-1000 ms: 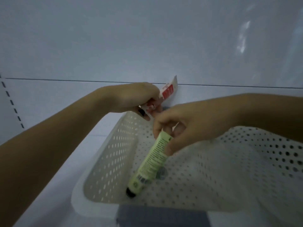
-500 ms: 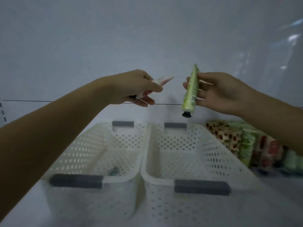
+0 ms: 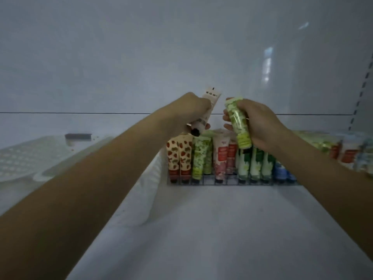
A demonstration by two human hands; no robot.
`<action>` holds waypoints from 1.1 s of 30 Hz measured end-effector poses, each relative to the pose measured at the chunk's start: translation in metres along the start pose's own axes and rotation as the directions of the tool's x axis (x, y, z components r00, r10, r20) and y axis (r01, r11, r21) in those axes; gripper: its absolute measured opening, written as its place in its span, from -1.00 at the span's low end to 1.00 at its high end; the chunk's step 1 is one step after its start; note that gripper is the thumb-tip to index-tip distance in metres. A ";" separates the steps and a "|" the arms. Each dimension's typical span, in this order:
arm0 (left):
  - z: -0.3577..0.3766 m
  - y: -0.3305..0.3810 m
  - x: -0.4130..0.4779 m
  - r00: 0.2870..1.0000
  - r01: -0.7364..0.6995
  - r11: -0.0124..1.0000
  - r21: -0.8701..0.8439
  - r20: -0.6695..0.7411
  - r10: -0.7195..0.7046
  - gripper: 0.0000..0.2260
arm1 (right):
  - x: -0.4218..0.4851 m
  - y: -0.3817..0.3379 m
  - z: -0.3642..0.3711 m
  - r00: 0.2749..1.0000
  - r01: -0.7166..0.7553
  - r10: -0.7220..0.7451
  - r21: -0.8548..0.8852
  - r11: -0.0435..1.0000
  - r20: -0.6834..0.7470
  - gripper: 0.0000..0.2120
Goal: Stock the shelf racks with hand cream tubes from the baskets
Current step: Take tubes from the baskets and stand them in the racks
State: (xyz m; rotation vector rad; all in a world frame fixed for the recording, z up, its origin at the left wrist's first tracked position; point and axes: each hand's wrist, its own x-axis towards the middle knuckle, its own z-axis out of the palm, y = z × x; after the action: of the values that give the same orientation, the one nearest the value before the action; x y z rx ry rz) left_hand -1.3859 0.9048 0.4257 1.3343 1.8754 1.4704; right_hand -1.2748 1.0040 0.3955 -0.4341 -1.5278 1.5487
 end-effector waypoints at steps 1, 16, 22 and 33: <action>0.011 -0.001 0.000 1.000 -0.011 1.000 -0.025 -0.016 0.010 -0.89 | 0.000 0.003 -0.006 1.000 0.017 -0.017 -0.029 0.999 -0.002 -0.80; 0.045 -0.081 -0.009 0.881 -0.105 0.994 0.017 -0.461 0.101 -0.75 | -0.011 0.054 -0.002 0.892 0.451 -0.374 -0.545 0.707 0.254 -0.87; 0.045 -0.080 -0.012 0.889 -0.106 0.993 0.041 -0.443 0.113 -0.76 | -0.006 0.060 -0.005 0.832 0.518 -0.449 -0.744 0.421 0.325 -0.82; 0.041 -0.078 -0.013 0.897 -0.106 0.992 -0.068 -0.437 0.066 -0.76 | -0.003 0.066 -0.015 0.815 0.511 -0.429 -0.831 0.219 0.389 -0.75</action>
State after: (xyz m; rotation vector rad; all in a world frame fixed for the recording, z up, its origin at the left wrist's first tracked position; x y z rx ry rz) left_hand -1.3816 0.9159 0.3377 1.1238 1.9969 2.0096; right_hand -1.2842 1.0211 0.3301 -0.4294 -2.2406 0.0552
